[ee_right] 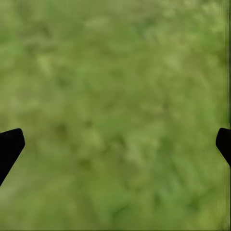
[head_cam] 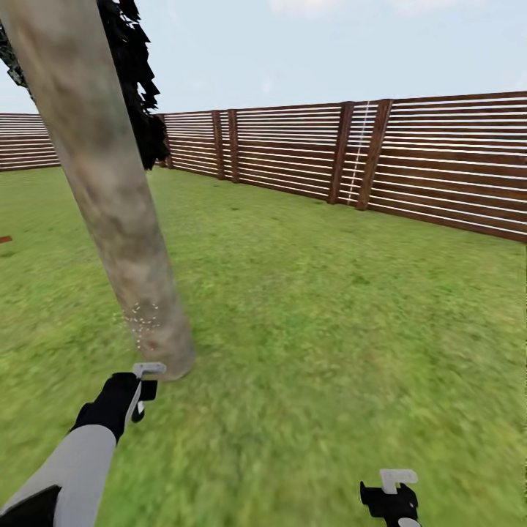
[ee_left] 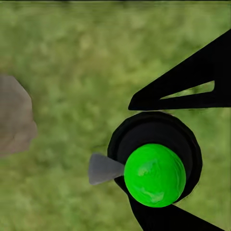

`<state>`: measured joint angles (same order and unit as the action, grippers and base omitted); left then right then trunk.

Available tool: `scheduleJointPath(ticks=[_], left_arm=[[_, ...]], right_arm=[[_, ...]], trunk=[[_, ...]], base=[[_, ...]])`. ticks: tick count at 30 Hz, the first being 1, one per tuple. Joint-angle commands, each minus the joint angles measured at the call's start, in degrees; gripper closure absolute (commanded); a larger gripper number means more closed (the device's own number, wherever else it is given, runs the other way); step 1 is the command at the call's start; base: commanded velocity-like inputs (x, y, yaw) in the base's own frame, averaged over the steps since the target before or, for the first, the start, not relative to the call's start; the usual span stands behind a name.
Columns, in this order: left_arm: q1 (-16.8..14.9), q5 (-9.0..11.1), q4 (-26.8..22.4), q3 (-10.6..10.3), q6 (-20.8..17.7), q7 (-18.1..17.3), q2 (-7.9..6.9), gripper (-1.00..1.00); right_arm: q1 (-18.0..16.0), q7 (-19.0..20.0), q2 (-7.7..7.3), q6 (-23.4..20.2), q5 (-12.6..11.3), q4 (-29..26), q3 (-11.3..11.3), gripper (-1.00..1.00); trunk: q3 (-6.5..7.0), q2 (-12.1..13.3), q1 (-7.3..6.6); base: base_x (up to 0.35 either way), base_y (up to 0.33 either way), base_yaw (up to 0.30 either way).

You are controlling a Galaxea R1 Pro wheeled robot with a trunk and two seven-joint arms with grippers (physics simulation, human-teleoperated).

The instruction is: In the garden, pick up the pesticide atomizer on the floor and spray pesticide onto both trees until each tree trunk is fully covered.

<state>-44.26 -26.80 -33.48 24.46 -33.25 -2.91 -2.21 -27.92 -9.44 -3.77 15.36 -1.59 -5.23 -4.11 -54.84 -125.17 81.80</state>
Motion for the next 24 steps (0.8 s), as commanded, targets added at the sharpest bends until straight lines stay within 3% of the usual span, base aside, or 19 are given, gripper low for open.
scheduleJointPath(ticks=[1,11,20,24], left_arm=[[0.0,-0.4,-0.3,0.2,-0.1,-0.3,0.07,1.00],[0.0,-0.4,-0.5,0.6,0.0,-0.3,0.05,1.00],[0.0,-0.3,-0.4,0.6,-0.1,-0.3,0.30,1.00],[0.0,-0.3,-0.4,0.6,-0.1,-0.3,0.29,1.00]], right_arm=[[0.0,-0.2,-0.01,0.1,-0.2,0.0,-0.4,-1.00],[0.0,-0.2,0.16,0.1,-0.2,0.0,-0.5,-1.00],[0.0,-0.2,0.17,0.1,-0.2,0.0,-0.5,-1.00],[0.0,-0.2,0.17,0.1,-0.2,0.0,-0.5,-1.00]], trunk=[[-0.05,0.0,-0.01],[-0.05,0.0,-0.01],[-0.05,0.0,-0.01],[-0.05,0.0,-0.01]], base=[[0.015,-0.274,0.000],[0.031,-0.276,0.198],[0.200,-0.228,0.268],[0.212,-0.220,0.046]])
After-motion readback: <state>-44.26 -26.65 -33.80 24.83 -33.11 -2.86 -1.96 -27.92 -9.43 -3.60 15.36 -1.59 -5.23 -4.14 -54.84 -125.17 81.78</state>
